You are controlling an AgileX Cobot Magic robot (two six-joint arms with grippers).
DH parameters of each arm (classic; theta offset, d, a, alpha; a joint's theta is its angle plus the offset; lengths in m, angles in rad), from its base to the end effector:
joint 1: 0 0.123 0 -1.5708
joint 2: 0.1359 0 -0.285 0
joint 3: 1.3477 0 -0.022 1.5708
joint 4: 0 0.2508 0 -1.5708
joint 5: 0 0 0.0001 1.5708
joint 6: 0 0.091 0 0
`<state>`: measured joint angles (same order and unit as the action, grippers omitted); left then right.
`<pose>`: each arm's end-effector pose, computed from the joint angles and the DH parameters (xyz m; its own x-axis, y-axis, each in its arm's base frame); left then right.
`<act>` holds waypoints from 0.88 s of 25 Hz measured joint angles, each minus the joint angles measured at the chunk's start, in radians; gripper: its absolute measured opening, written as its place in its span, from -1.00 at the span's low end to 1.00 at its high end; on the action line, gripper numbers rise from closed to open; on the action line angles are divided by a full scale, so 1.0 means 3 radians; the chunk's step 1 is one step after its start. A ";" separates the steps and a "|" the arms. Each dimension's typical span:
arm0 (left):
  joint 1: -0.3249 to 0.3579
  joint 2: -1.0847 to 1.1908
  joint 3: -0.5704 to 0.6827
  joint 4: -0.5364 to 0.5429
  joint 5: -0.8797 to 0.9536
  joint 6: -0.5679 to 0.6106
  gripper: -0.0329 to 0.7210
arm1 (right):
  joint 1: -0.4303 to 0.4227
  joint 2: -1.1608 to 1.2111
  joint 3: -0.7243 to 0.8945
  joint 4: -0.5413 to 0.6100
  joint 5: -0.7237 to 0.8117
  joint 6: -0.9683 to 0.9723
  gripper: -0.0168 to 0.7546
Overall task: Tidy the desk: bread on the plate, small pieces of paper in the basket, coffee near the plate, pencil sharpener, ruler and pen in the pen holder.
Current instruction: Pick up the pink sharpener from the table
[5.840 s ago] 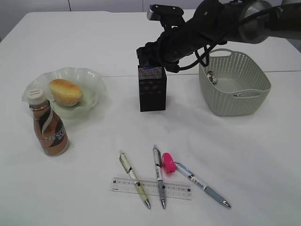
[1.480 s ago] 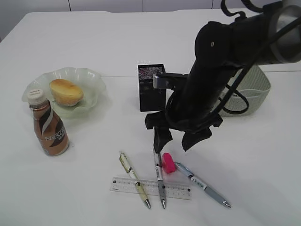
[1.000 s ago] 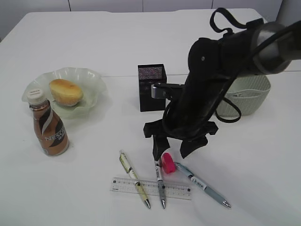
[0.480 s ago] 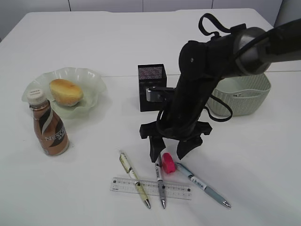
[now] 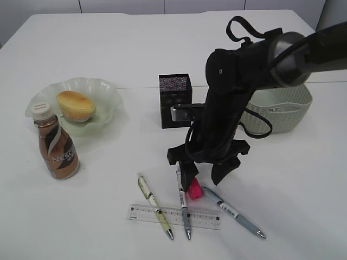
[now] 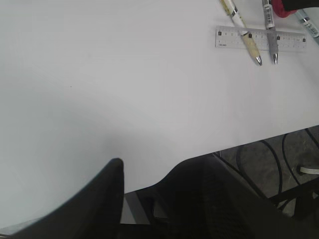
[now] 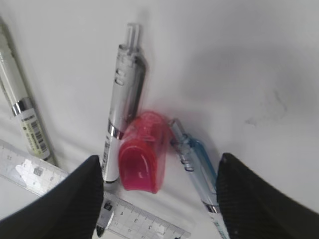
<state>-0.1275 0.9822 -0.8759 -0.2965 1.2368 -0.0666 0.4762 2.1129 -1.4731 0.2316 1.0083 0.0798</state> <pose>0.1502 -0.0446 0.3137 -0.9606 -0.0374 -0.2753 0.0523 0.9489 -0.3111 0.3524 0.2017 0.1428 -0.9622 -0.2717 0.0178 -0.2632 0.9449 0.1946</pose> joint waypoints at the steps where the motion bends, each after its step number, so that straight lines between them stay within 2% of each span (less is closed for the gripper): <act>1: 0.0000 0.0000 0.0000 0.0000 0.0000 0.0000 0.08 | 0.0000 0.0000 0.0000 -0.0003 0.0000 0.0000 0.45; 8: 0.0000 0.0000 0.0000 0.0000 0.0000 0.0000 0.08 | 0.0000 0.0000 0.0000 0.0034 0.0014 0.0007 0.32; 22: 0.0000 0.0000 0.0000 0.0000 0.0000 0.0000 0.07 | 0.0035 0.0000 0.0000 0.0021 0.0008 0.0007 0.31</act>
<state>-0.1275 0.9822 -0.8759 -0.2965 1.2368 -0.0666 0.4867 2.1129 -1.4731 0.2380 1.0108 0.0818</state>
